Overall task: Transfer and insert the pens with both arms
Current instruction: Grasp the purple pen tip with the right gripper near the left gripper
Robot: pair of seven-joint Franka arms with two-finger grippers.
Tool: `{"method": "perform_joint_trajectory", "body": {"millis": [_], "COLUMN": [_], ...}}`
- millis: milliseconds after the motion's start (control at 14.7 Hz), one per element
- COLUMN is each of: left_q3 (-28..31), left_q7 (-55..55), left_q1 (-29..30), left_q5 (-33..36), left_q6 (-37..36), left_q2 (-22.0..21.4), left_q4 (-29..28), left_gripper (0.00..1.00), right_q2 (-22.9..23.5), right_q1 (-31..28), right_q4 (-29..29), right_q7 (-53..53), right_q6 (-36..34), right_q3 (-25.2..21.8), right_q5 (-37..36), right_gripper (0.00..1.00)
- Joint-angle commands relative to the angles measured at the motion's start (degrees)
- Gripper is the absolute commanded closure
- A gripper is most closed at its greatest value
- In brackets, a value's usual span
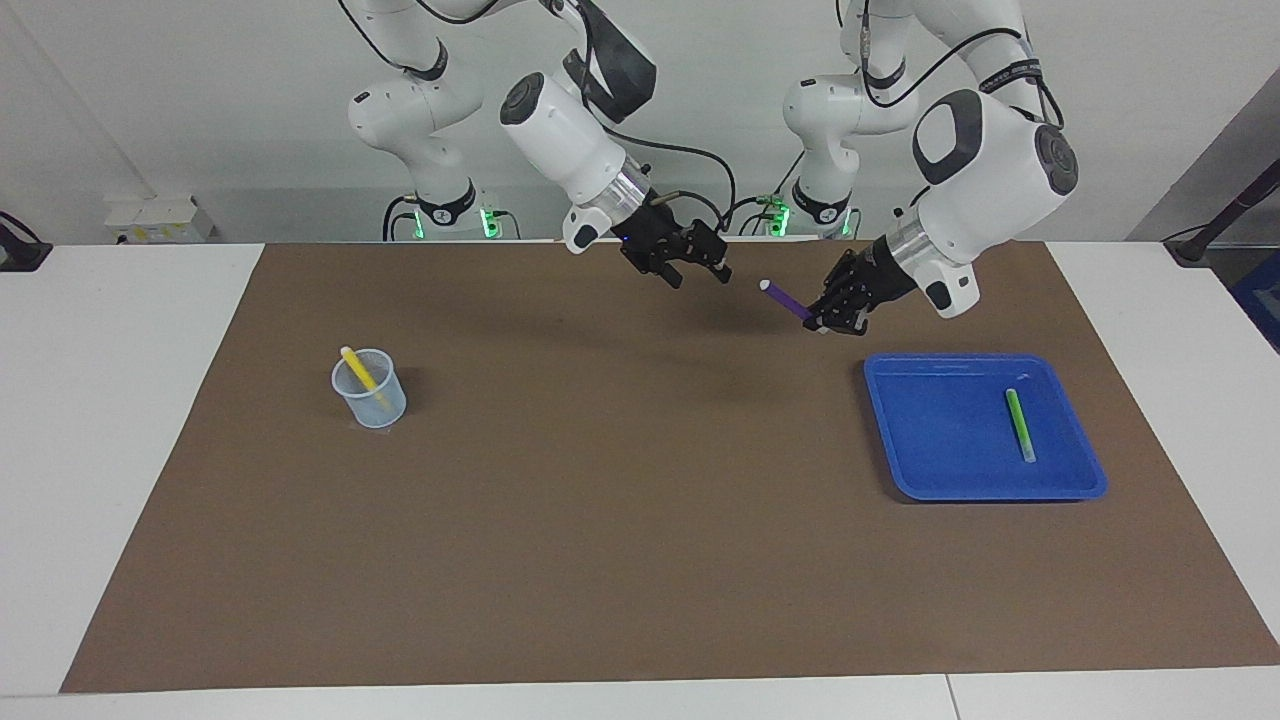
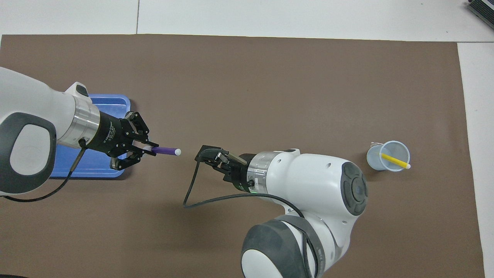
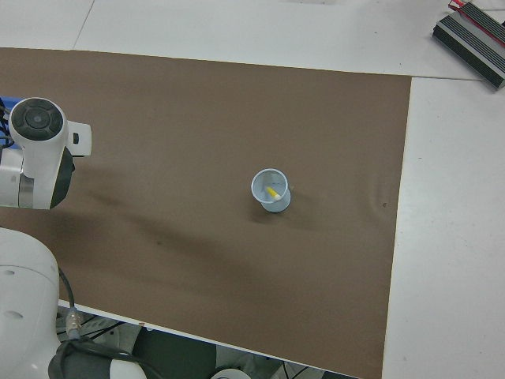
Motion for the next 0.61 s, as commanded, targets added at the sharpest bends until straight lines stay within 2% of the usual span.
{"method": "perform_joint_trajectory", "body": {"millis": [0, 204, 409, 545], "left_q3": [0.67, 0.67, 0.67, 0.67], "left_q7": [-1.79, -2.23, -3.19, -3.90], "left_q1": [-1.69, -1.78, -2.83, -2.83], "left_q5": [-0.56, -0.56, -0.56, -0.56], "left_q6": [2.55, 2.47, 2.47, 2.47], "left_q2": [-3.15, -3.50, -3.59, -3.59], "left_q4": [-3.62, -3.71, -3.80, -3.71], "left_gripper": [1.00, 1.00, 1.00, 1.00], "right_q2": [2.28, 4.48, 6.58, 7.64], "right_q1": [0.47, 2.06, 5.31, 5.40], "right_q4": [5.37, 8.89, 9.33, 9.42], "right_q7": [1.86, 1.51, 1.34, 0.20], "right_q6": [0.07, 3.92, 9.98, 10.26], "right_q3": [0.04, 0.04, 0.04, 0.04], "right_q5": [-0.40, -0.40, -0.40, -0.32], "right_gripper": [0.00, 0.02, 0.14, 0.21]}}
